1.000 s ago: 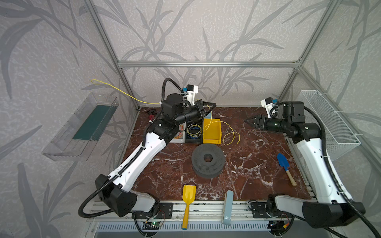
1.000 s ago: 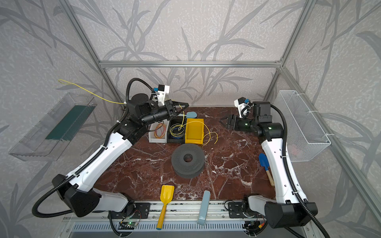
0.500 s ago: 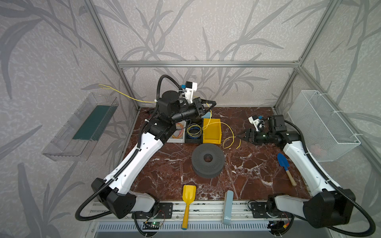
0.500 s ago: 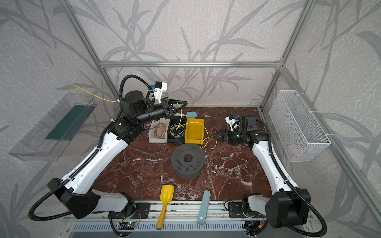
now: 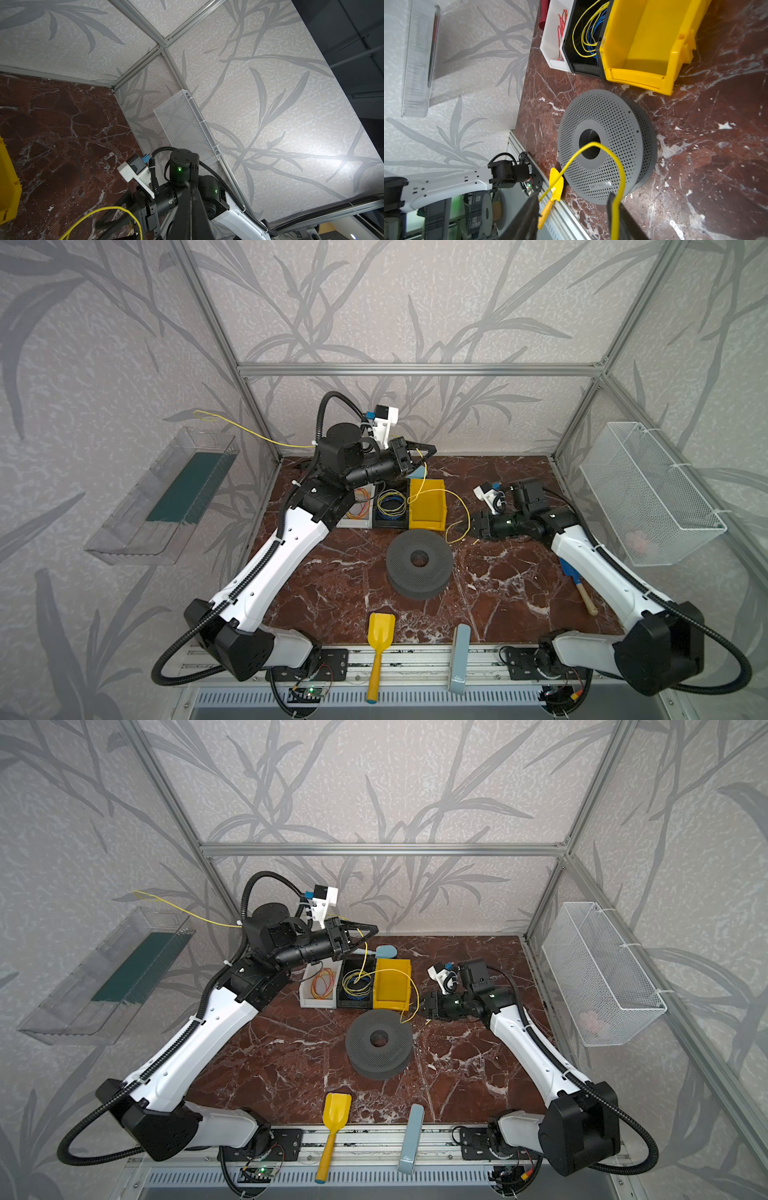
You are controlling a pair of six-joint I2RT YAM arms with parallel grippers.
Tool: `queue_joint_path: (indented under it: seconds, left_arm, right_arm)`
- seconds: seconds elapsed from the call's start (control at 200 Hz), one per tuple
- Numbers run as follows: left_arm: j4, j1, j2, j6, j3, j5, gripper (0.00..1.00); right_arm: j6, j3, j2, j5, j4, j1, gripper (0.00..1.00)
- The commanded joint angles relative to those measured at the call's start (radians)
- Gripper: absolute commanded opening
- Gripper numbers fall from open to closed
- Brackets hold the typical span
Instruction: Wrap the cables
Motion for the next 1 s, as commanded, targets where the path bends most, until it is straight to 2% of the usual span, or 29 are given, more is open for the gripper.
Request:
queue_joint_path:
  seconds: [0.0, 0.135, 0.31, 0.705, 0.88, 0.995]
  left_arm:
    - [0.021, 0.001, -0.017, 0.007, 0.014, 0.005, 0.00]
    - [0.004, 0.004, -0.024, 0.019, 0.013, -0.004, 0.00]
    - [-0.003, 0.010, -0.028, 0.027, 0.008, -0.013, 0.00]
    - [-0.017, 0.021, -0.031, 0.043, -0.021, -0.026, 0.00]
    - [-0.015, 0.022, -0.031, 0.043, -0.023, -0.025, 0.00]
    - [-0.019, 0.024, -0.034, 0.044, -0.024, -0.027, 0.00]
  right_arm:
    - [0.021, -0.012, 0.022, 0.013, 0.035, 0.003, 0.41]
    - [0.025, -0.018, 0.013, 0.022, 0.036, 0.003, 0.36]
    - [0.023, -0.031, -0.005, 0.020, 0.021, 0.003, 0.38]
    - [0.028, -0.032, -0.031, 0.040, -0.004, 0.003, 0.36]
    - [0.032, -0.031, -0.029, 0.040, 0.000, 0.003, 0.24]
    - [0.033, -0.031, -0.032, 0.043, -0.005, 0.003, 0.20]
